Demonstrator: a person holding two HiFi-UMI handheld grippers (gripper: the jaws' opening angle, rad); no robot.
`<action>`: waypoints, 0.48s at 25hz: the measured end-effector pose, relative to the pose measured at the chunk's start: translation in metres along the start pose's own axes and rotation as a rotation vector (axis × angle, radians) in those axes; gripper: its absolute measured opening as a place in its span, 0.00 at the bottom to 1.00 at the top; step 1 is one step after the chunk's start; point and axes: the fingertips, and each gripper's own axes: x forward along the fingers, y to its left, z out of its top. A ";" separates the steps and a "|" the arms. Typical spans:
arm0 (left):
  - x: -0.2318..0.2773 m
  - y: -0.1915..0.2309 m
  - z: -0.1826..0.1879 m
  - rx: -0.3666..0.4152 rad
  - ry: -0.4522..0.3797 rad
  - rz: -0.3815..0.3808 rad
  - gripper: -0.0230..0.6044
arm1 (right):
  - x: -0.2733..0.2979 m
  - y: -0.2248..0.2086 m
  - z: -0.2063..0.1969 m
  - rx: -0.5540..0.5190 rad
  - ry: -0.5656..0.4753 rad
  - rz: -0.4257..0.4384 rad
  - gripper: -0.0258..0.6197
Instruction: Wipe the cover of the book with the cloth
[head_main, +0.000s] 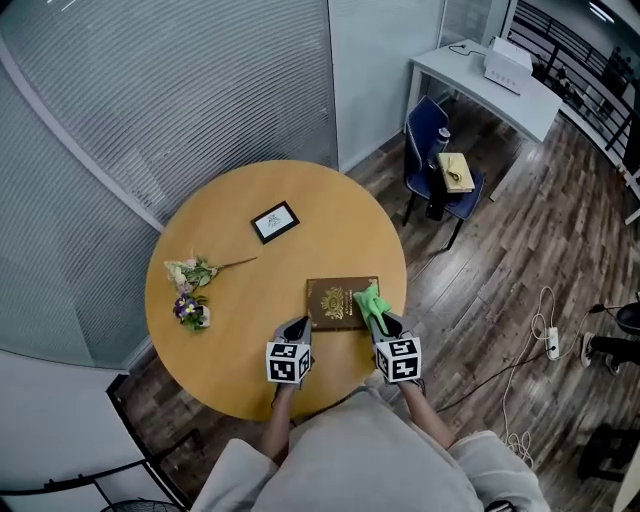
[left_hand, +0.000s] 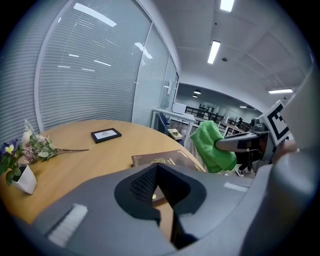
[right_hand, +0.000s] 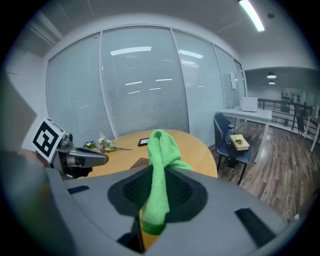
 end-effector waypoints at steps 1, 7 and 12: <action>0.003 0.002 0.000 -0.004 0.004 0.004 0.05 | 0.004 0.000 0.001 -0.001 0.004 0.007 0.15; 0.012 0.011 0.001 -0.023 0.020 0.015 0.05 | 0.021 0.002 0.006 0.004 0.023 0.034 0.15; 0.013 0.015 0.001 -0.023 0.025 -0.001 0.05 | 0.028 0.012 0.003 0.014 0.044 0.038 0.15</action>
